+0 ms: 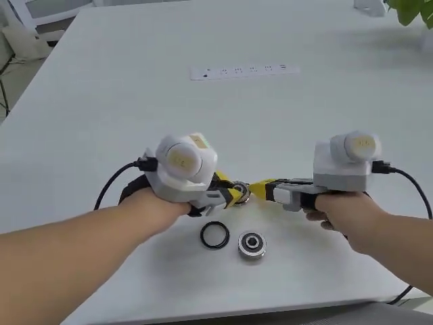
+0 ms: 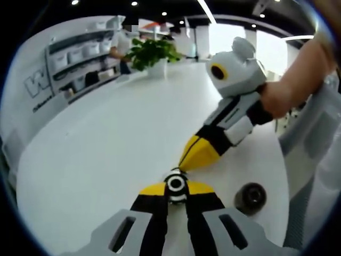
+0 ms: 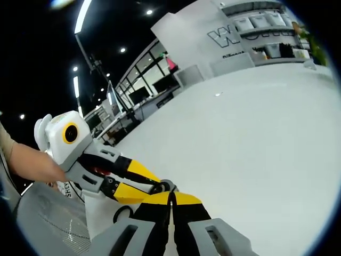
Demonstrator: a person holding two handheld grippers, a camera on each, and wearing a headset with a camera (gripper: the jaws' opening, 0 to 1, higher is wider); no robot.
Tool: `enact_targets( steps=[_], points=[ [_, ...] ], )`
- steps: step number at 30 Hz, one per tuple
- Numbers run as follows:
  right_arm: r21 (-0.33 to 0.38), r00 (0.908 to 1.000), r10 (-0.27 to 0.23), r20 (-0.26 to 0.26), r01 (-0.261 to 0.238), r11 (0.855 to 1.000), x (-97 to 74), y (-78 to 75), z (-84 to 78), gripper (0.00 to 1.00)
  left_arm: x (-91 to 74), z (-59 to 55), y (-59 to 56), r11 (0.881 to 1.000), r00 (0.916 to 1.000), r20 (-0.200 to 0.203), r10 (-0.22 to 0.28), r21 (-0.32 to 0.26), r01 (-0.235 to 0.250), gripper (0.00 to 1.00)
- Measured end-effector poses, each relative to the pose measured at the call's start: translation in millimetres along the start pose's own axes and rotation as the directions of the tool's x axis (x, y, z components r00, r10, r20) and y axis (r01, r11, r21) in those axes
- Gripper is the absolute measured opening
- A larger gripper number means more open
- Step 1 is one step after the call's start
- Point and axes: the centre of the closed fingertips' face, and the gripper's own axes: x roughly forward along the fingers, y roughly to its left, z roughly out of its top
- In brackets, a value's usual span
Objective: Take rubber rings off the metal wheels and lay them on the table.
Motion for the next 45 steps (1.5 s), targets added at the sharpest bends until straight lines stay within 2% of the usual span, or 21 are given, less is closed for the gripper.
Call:
enact_targets(
  steps=[3, 18, 22, 24, 25, 26, 27, 30, 37, 45],
  points=[
    [0.011, 1.0, 0.006, 0.0, -0.006, 1.0, -0.1, 0.9, 0.3, 0.0, 0.1, -0.2, 0.1, 1.0, 1.0, -0.001, 0.0, 0.006, 0.0, 0.12],
    [-0.032, 0.9991, 0.039, -0.018, -0.039, 0.999, 2.3, 18.6, -0.4, 0.0, 0.3, -0.3, -0.7, 1.0, 0.9999, -0.01, 0.009, 0.007, -0.009, 0.12],
    [-0.049, 0.9982, 0.056, -0.022, -0.058, 0.997, 3.7, 23.3, -0.6, 0.0, 0.3, -0.1, -0.6, 1.0, 0.9999, -0.012, 0.011, 0.007, -0.011, 0.12],
    [-0.049, 0.9956, 0.093, -0.001, -0.093, 0.994, 4.8, 31.8, 4.9, 0.0, 0.3, 0.2, -0.7, 1.0, 0.9999, -0.012, 0.013, 0.006, -0.013, 0.12],
    [-0.058, 0.995, 0.1, -0.011, -0.1, 0.993, 4.0, 34.7, 5.0, 0.0, 0.1, 0.3, -0.7, 1.0, 0.9998, -0.012, 0.015, 0.008, -0.015, 0.12],
    [-0.078, 0.9964, 0.084, -0.014, -0.085, 0.993, 4.2, 32.7, 4.8, 0.0, 0.0, 0.3, -0.8, 1.0, 0.9998, -0.011, 0.016, 0.007, -0.016, 0.12],
    [-0.067, 0.9965, 0.083, -0.009, -0.084, 0.994, 4.3, 32.1, 5.2, 0.0, -0.1, 0.4, -0.9, 1.0, 0.9998, -0.01, 0.016, 0.005, -0.016, 0.12],
    [-0.041, 0.9954, 0.095, -0.006, -0.095, 0.995, 0.7, 29.8, 3.1, 0.0, -0.5, 0.4, -1.0, 1.0, 0.9998, -0.01, 0.015, 0.004, -0.015, 0.12],
    [-0.011, 0.9918, 0.127, -0.008, -0.127, 0.992, -1.9, 35.9, 2.7, 0.0, -1.3, 0.1, -1.6, 1.0, 0.9999, -0.005, 0.014, 0.002, -0.014, 0.12],
    [-0.05, 0.9895, 0.144, -0.014, -0.144, 0.988, -8.3, 40.1, 1.5, 0.0, -1.6, 0.2, -1.8, 1.0, 0.9999, 0.005, 0.013, 0.002, -0.013, 0.12]
  ],
)
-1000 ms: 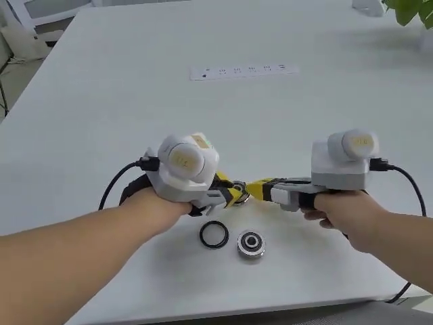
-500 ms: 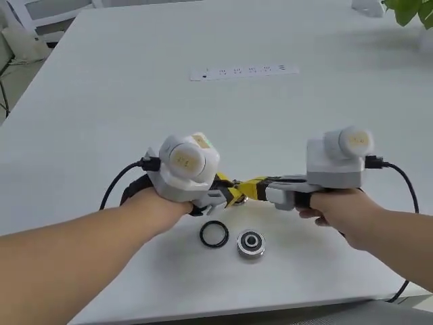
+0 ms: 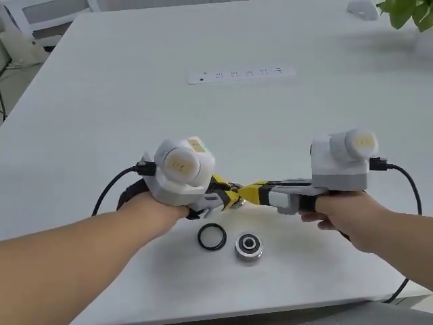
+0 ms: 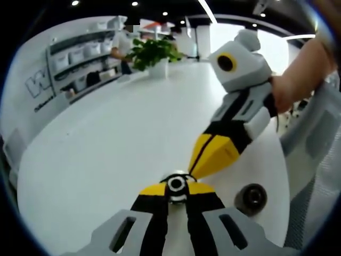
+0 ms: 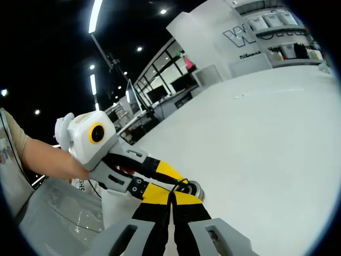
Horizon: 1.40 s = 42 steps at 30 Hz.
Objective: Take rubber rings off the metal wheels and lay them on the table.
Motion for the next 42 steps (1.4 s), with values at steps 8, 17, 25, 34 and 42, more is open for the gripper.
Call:
enact_targets(
  steps=[8, 17, 25, 34, 42],
  points=[
    [-0.059, 0.9995, -0.023, -0.022, 0.021, 0.998, 0.4, -8.4, -1.9, 0.0, 0.0, -0.2, 0.0, 1.0, 1.0, 0.0, 0.002, -0.004, -0.002, 0.12],
    [-0.086, 0.9992, -0.032, -0.023, 0.03, 0.996, 0.6, -11.8, -0.8, 0.0, 0.2, -0.2, 0.1, 1.0, 1.0, -0.001, 0.004, -0.006, -0.004, 0.12],
    [-0.047, 0.9992, -0.035, -0.019, 0.034, 0.998, 2.4, -10.7, -0.2, 0.0, 0.5, 0.0, 0.0, 1.0, 1.0, 0.0, 0.001, -0.012, -0.001, 0.13],
    [-0.05, 0.9988, -0.04, -0.029, 0.038, 0.998, 5.7, -11.5, -0.3, 0.0, -1.5, 0.0, 0.6, 0.999, 0.9999, -0.004, -0.016, -0.032, 0.016, 0.15],
    [-0.032, 0.999, -0.042, -0.014, 0.042, 0.999, 4.3, -12.4, 4.5, 0.0, -15.0, 6.2, -2.2, 0.999, 0.9991, 0.028, -0.033, -0.034, 0.034, 0.21]
  ],
)
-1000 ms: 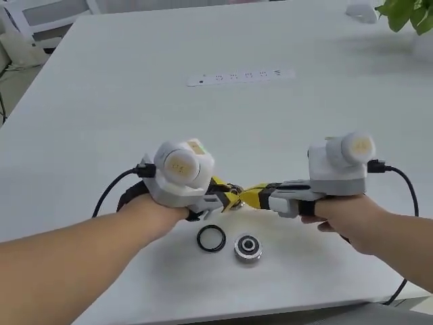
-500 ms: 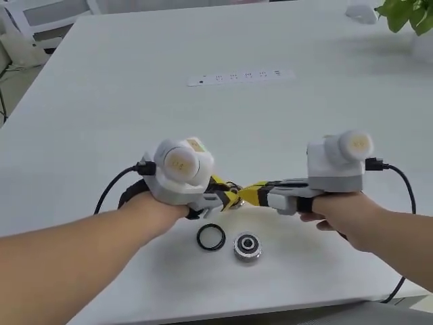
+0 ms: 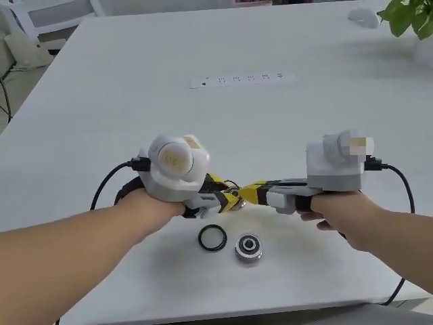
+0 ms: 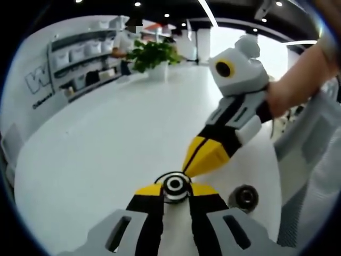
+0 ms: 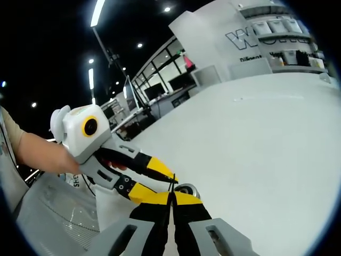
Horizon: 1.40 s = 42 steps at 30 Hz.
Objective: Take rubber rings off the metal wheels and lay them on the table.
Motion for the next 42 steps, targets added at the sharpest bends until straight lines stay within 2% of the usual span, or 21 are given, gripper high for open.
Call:
enact_targets(
  steps=[8, 16, 28, 42],
  points=[
    [0.0, 1.0, 0.009, 0.002, -0.009, 1.0, -1.4, 7.1, 3.7, 0.0, -15.4, 7.7, -5.7, 1.0, 0.9991, 0.038, -0.019, -0.007, 0.019, 0.29],
    [-0.005, 0.9998, 0.017, 0.011, -0.017, 1.0, -6.0, 19.1, 10.1, 0.0, -39.7, 13.9, -8.2, 0.999, 0.9959, 0.088, -0.021, -0.03, 0.024, 0.36],
    [0.005, 0.9979, 0.063, 0.011, -0.063, 0.998, -11.7, 41.0, 15.4, 0.0, -74.9, 20.5, -9.2, 0.998, 0.9888, 0.148, -0.015, -0.052, 0.023, 0.46],
    [0.034, 0.9915, 0.128, -0.027, -0.127, 0.991, -11.8, 55.5, 8.6, 0.0, -106.7, 11.8, -26.3, 0.998, 0.9851, 0.17, -0.025, -0.059, 0.036, 0.6]
  ],
)
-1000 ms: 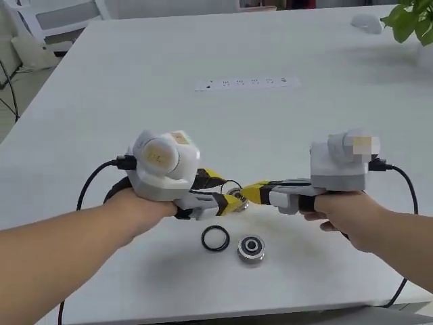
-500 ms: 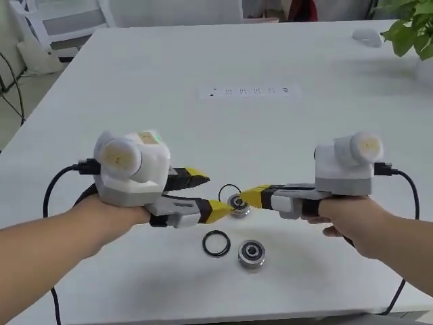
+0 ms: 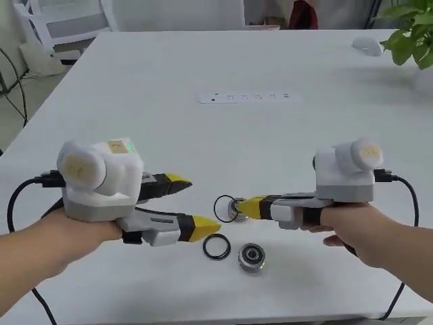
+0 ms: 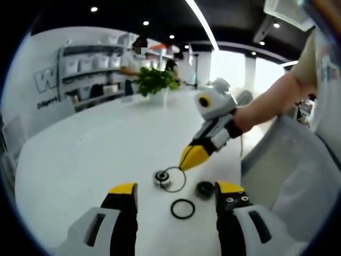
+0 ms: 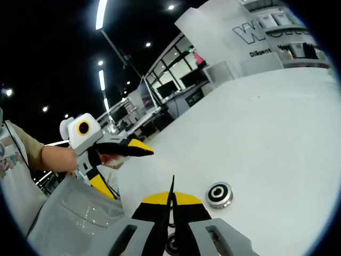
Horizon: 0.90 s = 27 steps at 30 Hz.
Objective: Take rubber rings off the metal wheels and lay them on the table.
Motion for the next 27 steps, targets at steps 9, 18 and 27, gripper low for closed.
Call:
enact_targets(
  steps=[9, 18, 27],
  points=[
    [0.006, 0.9987, 0.028, -0.043, -0.028, 1.0, 2.8, 7.1, -10.4, 0.0, -13.1, -8.0, -6.1, 1.0, 1.0, -0.002, -0.002, 0.003, 0.002, 0.68],
    [0.024, 0.9941, 0.056, -0.093, -0.054, 0.998, 10.9, 13.2, -22.7, 0.0, -24.8, -15.8, -6.4, 1.0, 0.9999, -0.005, 0.01, 0.002, -0.01, 0.76],
    [0.039, 0.9871, 0.065, -0.147, -0.06, 0.997, 17.1, 11.8, -36.2, 0.0, -32.1, -24.3, -5.6, 1.0, 0.9996, -0.013, 0.025, -0.013, -0.025, 0.76]
  ],
)
